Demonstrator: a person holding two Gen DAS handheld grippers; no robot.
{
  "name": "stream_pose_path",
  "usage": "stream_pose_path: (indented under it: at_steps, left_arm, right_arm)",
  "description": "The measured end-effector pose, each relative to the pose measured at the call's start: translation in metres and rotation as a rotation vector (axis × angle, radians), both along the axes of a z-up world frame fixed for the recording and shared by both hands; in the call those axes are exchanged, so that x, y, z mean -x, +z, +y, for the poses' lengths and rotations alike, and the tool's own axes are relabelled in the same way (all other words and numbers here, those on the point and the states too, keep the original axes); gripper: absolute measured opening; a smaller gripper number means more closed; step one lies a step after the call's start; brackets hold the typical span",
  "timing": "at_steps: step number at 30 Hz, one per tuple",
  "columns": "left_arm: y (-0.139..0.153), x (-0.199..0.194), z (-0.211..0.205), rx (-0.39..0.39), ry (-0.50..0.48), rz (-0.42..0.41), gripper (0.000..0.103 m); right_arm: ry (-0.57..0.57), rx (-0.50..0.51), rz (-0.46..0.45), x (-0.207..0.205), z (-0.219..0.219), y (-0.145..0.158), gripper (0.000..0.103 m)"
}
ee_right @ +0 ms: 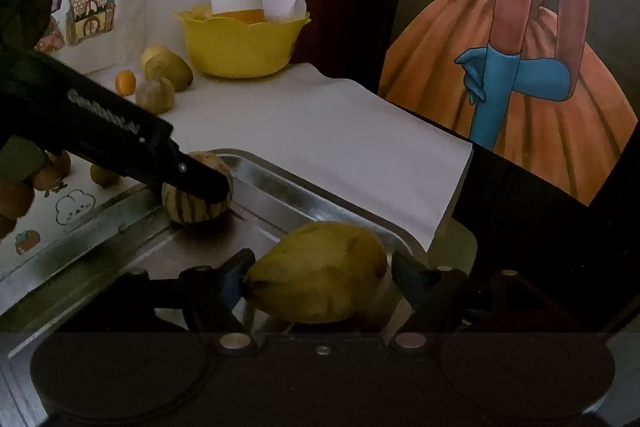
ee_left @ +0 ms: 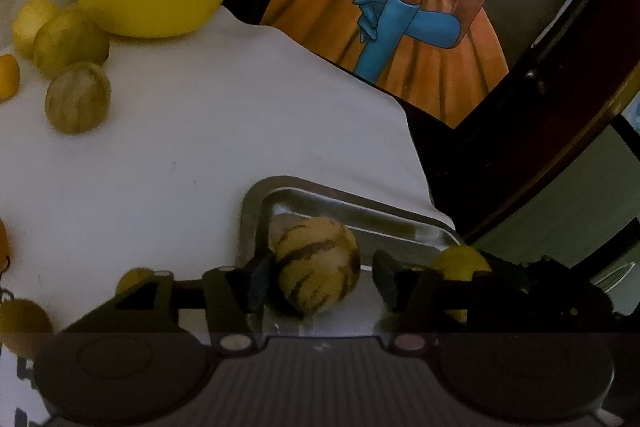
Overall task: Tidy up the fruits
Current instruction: 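Carry the striped gourd and yellow pear onto the metal tray and release both, then withdraw both tools from the tray back toward the remaining fruits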
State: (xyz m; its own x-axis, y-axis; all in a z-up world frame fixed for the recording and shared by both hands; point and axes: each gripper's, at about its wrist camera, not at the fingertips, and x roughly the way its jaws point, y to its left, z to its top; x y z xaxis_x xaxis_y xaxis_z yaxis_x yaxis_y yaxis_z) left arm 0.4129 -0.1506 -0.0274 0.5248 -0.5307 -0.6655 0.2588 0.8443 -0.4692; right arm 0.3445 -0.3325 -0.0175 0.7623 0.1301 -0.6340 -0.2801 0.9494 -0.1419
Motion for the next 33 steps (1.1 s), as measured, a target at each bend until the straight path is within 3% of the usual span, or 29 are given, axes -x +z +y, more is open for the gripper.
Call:
stream_pose_path:
  at_steps: [11, 16, 26, 33]
  left_arm:
    - [0.03, 0.038, 0.016, 0.048, 0.051, -0.035, 0.087]
    - [0.049, 0.075, 0.034, 0.047, 0.098, -0.104, 0.101]
    - [0.066, 0.158, 0.069, -0.02, 0.132, -0.197, 0.103]
    - [0.061, 0.212, 0.101, -0.072, 0.147, -0.201, 0.103]
  right_arm:
    - [0.006, -0.06, -0.027, 0.044, -0.005, 0.022, 0.096]
    - [-0.003, -0.1, -0.036, 0.081, 0.0, 0.039, 0.102]
    - [-0.017, -0.183, -0.041, 0.165, 0.019, 0.065, 0.102]
    - [-0.052, -0.232, 0.016, 0.211, 0.039, 0.066, 0.102]
